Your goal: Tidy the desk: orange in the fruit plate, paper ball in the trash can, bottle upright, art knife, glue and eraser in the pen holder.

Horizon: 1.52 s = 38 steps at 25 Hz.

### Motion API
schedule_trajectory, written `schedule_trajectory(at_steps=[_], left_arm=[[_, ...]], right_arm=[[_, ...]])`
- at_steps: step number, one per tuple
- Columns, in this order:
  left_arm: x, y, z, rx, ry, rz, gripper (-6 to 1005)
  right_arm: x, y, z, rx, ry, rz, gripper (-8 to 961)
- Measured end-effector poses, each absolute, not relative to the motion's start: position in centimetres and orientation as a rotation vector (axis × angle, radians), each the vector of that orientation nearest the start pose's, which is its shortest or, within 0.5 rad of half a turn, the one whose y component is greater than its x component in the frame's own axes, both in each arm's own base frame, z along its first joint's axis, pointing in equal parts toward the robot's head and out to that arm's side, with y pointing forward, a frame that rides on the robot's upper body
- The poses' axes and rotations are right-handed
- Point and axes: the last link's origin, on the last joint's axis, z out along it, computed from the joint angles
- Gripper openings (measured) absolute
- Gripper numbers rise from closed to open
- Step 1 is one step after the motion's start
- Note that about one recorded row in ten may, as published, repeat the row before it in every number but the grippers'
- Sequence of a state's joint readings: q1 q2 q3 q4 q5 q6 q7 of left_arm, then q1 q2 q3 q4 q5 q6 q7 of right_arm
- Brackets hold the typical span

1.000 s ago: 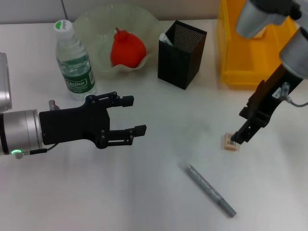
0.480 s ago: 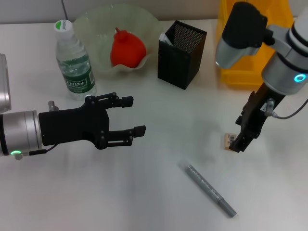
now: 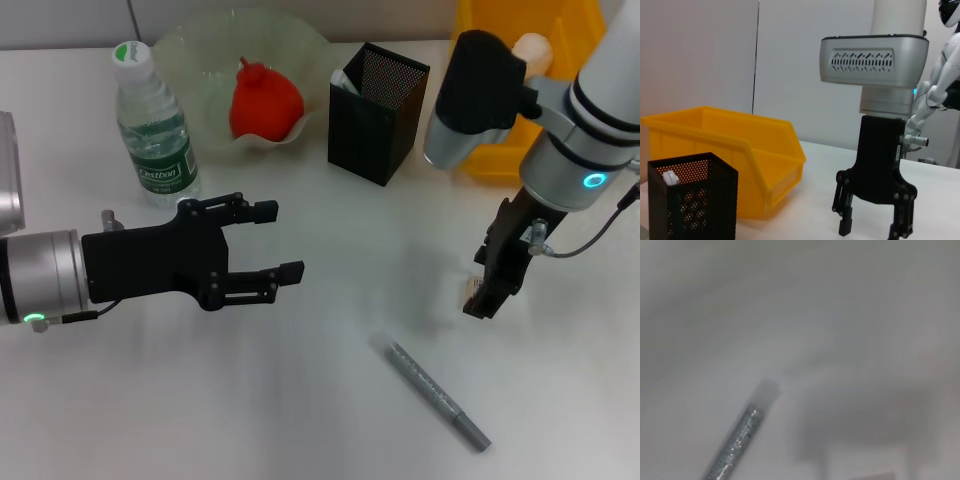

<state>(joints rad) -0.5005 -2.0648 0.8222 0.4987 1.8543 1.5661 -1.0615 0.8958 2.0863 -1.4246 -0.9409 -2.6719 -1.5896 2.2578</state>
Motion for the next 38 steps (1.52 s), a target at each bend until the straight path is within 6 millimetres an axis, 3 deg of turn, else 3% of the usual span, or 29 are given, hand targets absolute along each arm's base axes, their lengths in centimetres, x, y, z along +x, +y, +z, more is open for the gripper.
schedule_trajectory(at_steps=[8, 11, 21, 26, 38], left_arm=[[-26.4, 30.6, -2.8, -2.784, -0.341, -0.789, 802], [-26.4, 30.6, -2.8, -2.784, -0.341, -0.790, 802], [-26.4, 30.6, -2.8, -2.785, -0.342, -0.792, 802], [-26.4, 30.5, -2.8, -2.786, -0.341, -0.794, 802], [-26.4, 30.5, -2.8, -2.786, -0.343, -0.796, 802]], right_arm=[[17.3, 37.1, -5.1, -2.831, 0.461, -0.972, 733], [17.2, 37.2, -5.2, -2.829, 0.456, -0.964, 531], [17.5, 36.8, -6.0, -2.823, 0.405, -1.005, 526], [17.5, 36.8, -6.0, -2.820, 0.405, -0.994, 363], [16.2, 36.9, -4.8, -2.832, 0.418, -0.919, 190]])
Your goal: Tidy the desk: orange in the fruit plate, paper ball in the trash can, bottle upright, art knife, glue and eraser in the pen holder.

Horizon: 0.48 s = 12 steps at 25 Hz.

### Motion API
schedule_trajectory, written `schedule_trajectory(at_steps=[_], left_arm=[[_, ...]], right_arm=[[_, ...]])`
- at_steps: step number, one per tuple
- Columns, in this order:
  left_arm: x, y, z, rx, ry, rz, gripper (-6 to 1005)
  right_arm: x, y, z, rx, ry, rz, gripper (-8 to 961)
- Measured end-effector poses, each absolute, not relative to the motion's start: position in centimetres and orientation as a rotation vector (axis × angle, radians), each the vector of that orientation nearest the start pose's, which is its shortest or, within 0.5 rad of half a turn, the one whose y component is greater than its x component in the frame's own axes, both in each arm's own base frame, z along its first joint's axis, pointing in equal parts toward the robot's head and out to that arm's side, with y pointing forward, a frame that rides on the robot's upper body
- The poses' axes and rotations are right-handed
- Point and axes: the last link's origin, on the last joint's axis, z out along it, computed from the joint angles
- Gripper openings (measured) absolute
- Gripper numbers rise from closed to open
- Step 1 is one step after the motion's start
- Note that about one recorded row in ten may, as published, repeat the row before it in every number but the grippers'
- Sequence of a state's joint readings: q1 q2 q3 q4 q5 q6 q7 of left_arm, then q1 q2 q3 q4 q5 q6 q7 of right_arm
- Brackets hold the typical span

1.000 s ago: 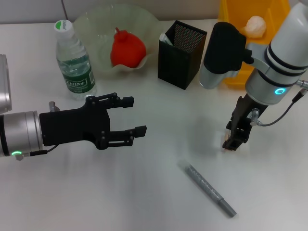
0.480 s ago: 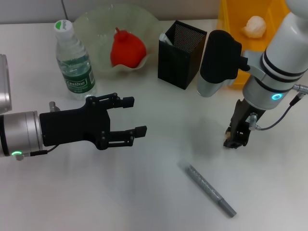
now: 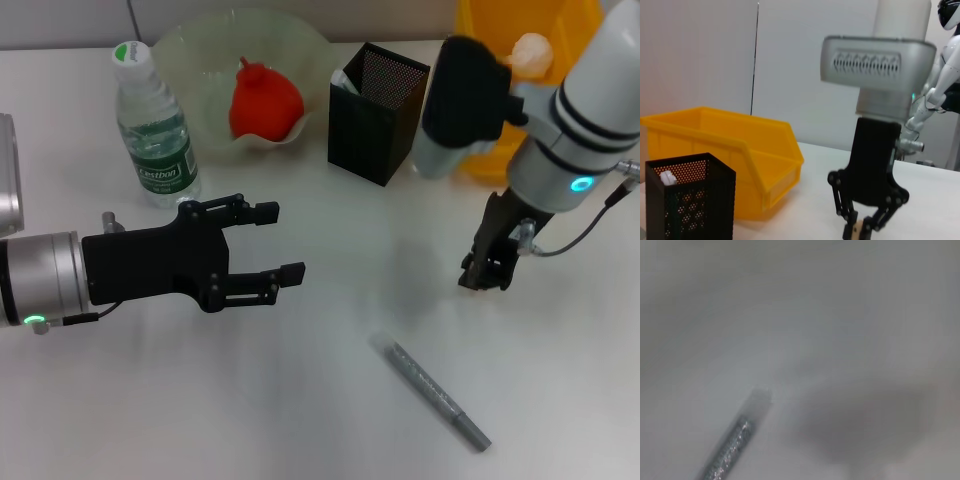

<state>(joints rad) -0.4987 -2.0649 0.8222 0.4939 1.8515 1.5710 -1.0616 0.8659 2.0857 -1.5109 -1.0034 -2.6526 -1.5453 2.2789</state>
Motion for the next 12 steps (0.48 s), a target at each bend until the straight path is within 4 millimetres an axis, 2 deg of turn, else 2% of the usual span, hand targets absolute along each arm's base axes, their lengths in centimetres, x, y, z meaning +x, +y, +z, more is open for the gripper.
schedule_trajectory(at_steps=[2, 3, 5, 7, 8, 9, 12], left_arm=[[-26.4, 30.4, -2.8, -2.787, -0.343, -0.797, 802], [-26.4, 30.4, -2.8, -2.787, -0.344, -0.798, 802], [-26.4, 30.4, -2.8, -2.787, -0.344, -0.798, 802], [-26.4, 30.3, -2.8, -2.788, -0.345, -0.803, 802], [-26.4, 30.3, -2.8, -2.788, -0.345, -0.804, 802], [-26.4, 30.3, -2.8, -2.788, -0.345, -0.804, 802], [-26.3, 30.2, -2.8, -2.790, -0.344, -0.811, 802]], right_arm=[[15.7, 37.1, -4.0, -2.832, 0.444, -0.871, 139], [15.0, 37.5, -3.0, -2.824, 0.469, -0.807, 139], [14.6, 37.7, -2.4, -2.816, 0.482, -0.766, 139], [13.5, 38.3, -0.9, -2.786, 0.504, -0.669, 139], [12.2, 38.8, 0.6, -2.748, 0.520, -0.557, 138], [12.2, 38.8, 0.6, -2.748, 0.520, -0.557, 138], [10.2, 39.7, 2.9, -2.679, 0.542, -0.376, 138]])
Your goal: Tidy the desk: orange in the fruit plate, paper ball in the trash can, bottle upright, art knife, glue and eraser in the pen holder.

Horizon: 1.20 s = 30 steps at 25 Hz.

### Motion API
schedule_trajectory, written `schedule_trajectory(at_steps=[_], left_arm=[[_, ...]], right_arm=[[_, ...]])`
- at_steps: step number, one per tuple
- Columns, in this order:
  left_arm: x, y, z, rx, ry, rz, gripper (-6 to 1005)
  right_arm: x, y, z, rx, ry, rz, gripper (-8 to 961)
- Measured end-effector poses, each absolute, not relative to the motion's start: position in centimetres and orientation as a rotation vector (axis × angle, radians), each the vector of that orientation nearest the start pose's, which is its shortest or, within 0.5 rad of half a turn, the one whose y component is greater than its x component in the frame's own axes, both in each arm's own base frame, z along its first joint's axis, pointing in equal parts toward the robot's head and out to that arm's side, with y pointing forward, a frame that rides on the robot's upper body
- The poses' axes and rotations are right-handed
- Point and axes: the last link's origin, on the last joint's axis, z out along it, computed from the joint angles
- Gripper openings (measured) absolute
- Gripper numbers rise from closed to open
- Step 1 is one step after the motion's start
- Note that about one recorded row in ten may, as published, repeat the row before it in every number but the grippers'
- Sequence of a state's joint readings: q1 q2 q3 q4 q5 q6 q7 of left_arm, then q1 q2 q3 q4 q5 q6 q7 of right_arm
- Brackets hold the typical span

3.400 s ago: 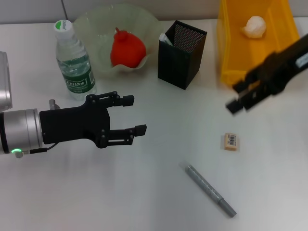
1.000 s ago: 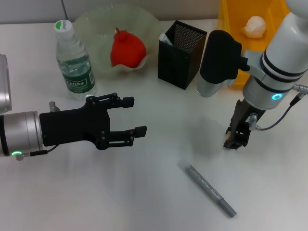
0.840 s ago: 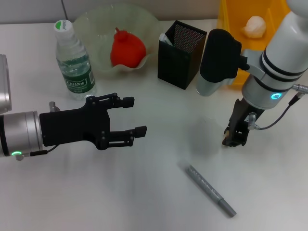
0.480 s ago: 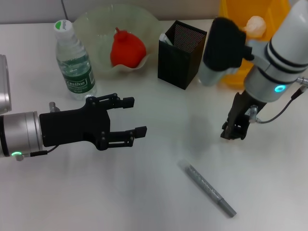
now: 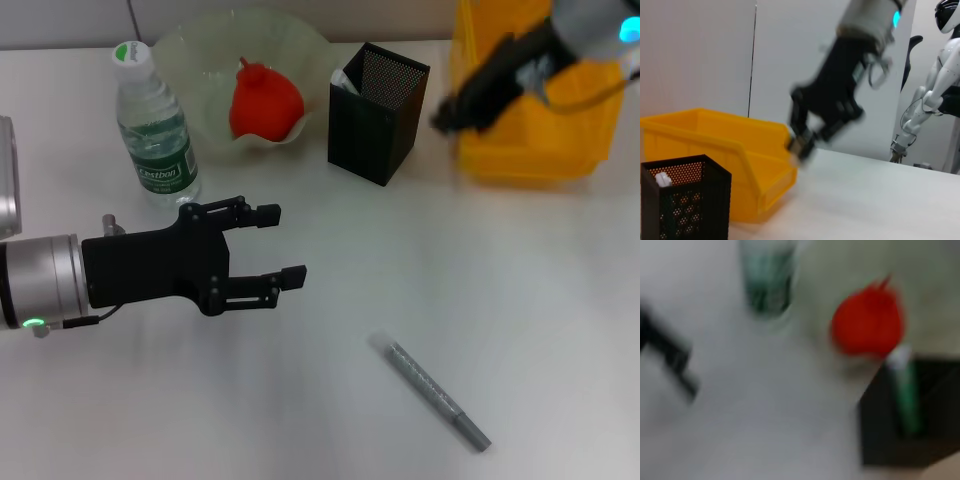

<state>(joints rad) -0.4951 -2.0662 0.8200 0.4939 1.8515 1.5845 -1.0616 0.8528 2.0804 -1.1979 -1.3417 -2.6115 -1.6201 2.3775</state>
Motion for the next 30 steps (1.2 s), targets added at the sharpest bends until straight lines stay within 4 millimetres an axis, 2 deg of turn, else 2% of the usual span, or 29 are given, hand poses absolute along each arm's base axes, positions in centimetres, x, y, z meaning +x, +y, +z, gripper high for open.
schedule_trajectory(at_steps=[3, 5, 8, 12, 21, 26, 30], left_arm=[[-26.3, 30.2, -2.8, -2.793, -0.343, -0.814, 802], [-26.3, 30.2, -2.8, -2.795, -0.342, -0.816, 802], [-26.2, 30.2, -2.7, -2.794, -0.343, -0.823, 802], [-26.3, 30.0, -2.7, -2.792, -0.348, -0.828, 802], [-26.3, 29.9, -2.7, -2.793, -0.348, -0.832, 802], [-26.3, 30.0, -2.6, -2.793, -0.344, -0.830, 802], [-26.4, 30.0, -2.6, -2.793, -0.342, -0.829, 802]], right_arm=[[8.8, 40.9, 4.4, -2.601, 0.567, -0.233, 138], [8.4, 41.8, 4.6, -2.559, 0.569, -0.176, 139], [8.5, 43.0, 3.7, -2.527, 0.580, -0.146, 150], [9.1, 44.8, 1.6, -2.503, 0.623, -0.123, 171], [10.1, 45.6, -0.6, -2.491, 0.644, -0.134, 218], [10.3, 45.5, -0.7, -2.485, 0.660, -0.117, 244], [10.0, 45.3, -0.5, -2.494, 0.687, -0.042, 412]])
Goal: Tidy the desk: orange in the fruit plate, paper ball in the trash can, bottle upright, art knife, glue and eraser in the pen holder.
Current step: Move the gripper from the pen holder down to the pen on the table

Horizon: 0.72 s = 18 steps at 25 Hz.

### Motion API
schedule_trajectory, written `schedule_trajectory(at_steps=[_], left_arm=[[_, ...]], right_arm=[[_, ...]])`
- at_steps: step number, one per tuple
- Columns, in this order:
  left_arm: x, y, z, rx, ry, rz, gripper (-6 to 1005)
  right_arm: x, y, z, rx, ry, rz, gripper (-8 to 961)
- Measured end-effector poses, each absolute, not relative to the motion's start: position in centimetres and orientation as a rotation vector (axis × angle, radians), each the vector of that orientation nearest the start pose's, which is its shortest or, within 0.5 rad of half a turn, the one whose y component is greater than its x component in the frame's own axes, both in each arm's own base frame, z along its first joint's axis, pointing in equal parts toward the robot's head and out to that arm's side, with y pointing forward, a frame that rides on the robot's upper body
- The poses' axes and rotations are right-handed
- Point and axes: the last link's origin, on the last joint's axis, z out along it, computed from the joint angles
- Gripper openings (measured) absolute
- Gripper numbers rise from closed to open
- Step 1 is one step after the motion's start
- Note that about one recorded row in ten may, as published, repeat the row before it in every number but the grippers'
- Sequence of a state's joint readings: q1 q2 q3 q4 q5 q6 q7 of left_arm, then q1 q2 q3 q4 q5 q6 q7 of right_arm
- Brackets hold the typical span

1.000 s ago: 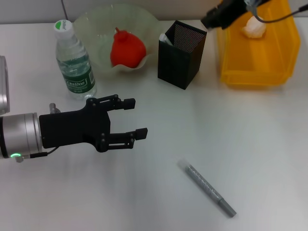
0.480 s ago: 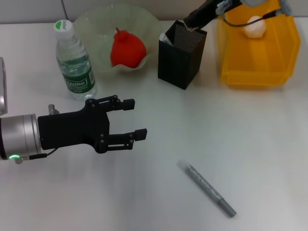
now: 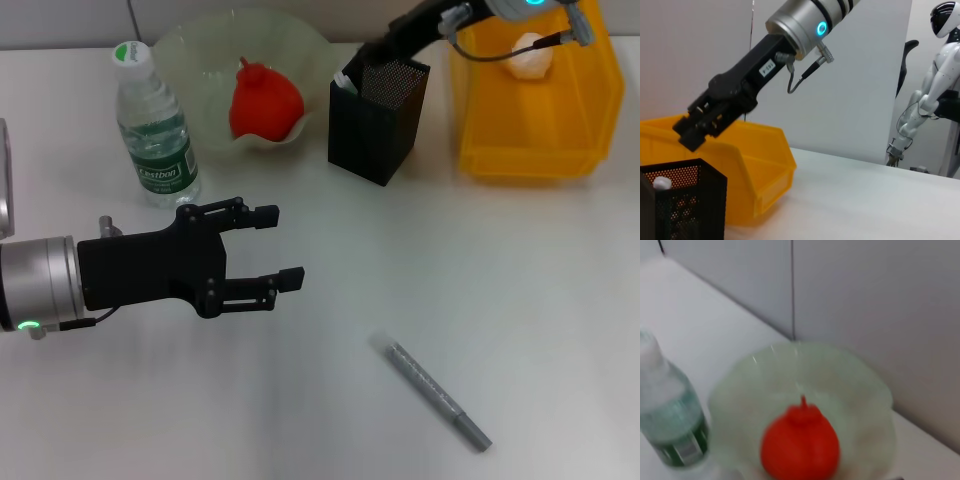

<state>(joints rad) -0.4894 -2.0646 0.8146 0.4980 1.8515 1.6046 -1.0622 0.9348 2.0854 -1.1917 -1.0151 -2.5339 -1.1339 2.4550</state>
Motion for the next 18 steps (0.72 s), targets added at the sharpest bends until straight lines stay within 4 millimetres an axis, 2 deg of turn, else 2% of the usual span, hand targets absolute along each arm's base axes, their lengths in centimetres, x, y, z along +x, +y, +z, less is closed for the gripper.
schedule_trajectory(at_steps=[2, 4, 6, 7, 9, 12, 14, 18], left_arm=[[-26.4, 30.0, -2.6, -2.793, -0.342, -0.828, 802], [-26.4, 30.0, -2.5, -2.793, -0.342, -0.828, 802], [-26.5, 29.8, -2.5, -2.796, -0.345, -0.831, 802], [-26.5, 29.8, -2.5, -2.796, -0.345, -0.831, 802], [-26.5, 29.7, -2.4, -2.797, -0.344, -0.836, 802], [-26.7, 29.5, -2.4, -2.801, -0.341, -0.830, 802], [-27.0, 29.3, -2.3, -2.806, -0.337, -0.819, 802], [-27.4, 28.4, -1.8, -2.820, -0.310, -0.834, 802]], right_arm=[[9.1, 44.4, 0.8, -2.527, 0.692, 0.129, 472], [8.7, 43.9, 1.2, -2.553, 0.688, 0.186, 508], [7.7, 41.9, 3.1, -2.660, 0.690, 0.338, 544], [7.7, 41.9, 3.1, -2.660, 0.690, 0.338, 562], [7.3, 40.6, 4.3, -2.752, 0.716, 0.391, 598], [7.2, 39.0, 5.4, -2.875, 0.802, 0.371, 652], [7.4, 38.2, 5.5, -2.936, 0.885, 0.299, 652], [8.1, 37.4, 4.4, -3.023, 1.065, 0.111, 651]])
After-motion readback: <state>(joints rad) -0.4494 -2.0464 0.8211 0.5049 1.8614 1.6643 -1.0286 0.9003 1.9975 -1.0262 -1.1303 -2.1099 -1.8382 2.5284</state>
